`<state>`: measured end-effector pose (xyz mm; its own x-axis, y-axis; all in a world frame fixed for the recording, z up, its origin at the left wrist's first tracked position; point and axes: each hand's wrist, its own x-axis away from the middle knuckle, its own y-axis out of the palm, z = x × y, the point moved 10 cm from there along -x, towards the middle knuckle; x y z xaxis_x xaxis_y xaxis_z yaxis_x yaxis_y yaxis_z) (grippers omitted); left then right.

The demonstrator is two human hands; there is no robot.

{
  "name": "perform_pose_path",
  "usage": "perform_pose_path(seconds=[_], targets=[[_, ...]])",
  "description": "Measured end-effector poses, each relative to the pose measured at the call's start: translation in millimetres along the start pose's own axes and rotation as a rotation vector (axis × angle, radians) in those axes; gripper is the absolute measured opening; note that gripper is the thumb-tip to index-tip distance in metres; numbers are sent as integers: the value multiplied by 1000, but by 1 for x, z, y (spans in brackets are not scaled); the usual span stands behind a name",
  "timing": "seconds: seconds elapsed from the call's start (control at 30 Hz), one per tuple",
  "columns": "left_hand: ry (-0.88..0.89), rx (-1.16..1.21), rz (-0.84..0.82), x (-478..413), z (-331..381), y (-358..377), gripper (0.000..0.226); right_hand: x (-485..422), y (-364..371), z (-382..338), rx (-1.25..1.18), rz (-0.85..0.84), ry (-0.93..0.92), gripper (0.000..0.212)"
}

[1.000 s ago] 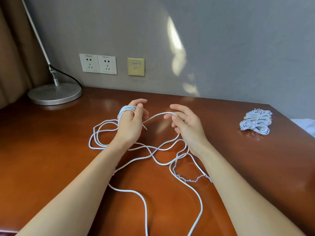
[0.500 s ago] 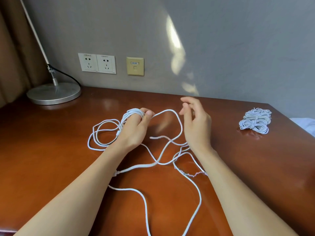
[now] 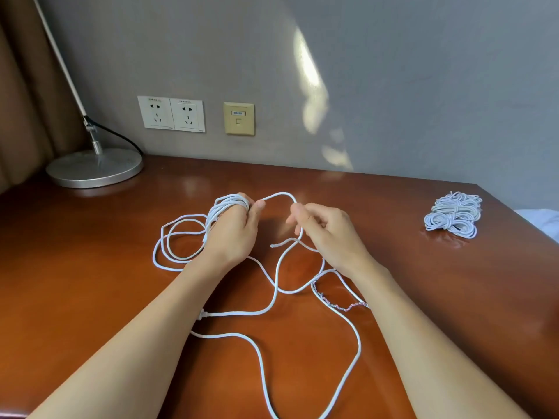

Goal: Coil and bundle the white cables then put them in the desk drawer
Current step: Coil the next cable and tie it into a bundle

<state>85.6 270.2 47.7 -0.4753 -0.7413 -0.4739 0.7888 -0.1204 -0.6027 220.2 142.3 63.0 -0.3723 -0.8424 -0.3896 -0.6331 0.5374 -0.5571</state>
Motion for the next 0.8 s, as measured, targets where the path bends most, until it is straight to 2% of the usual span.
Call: perform_pose_path(seconds=[0.07,0.13,0.27,0.37,0.53,0.67,0.8], targets=[[-16,10,-40,1,-3,4,36,0,4,-4,6,-36,-42,25],[-46,17,-64,1,-6,6,37,-1,4,-4,38,-24,-55,20],[-117,9,-58,1,-10,4,47,-4,-4,-2,-9,71,-31,22],[-138,-12,-44,2,-10,2,52,-3,-10,-4,-149,112,-19,23],[-182,44,-14,4,-15,-1,58,-4,-3,3,-397,26,81,22],[-186,107,-4,7,-12,-4,57,-4,-5,8,-429,48,108,19],[-179,149,-74,11,-8,4,62,-3,-6,8,-373,98,104,21]])
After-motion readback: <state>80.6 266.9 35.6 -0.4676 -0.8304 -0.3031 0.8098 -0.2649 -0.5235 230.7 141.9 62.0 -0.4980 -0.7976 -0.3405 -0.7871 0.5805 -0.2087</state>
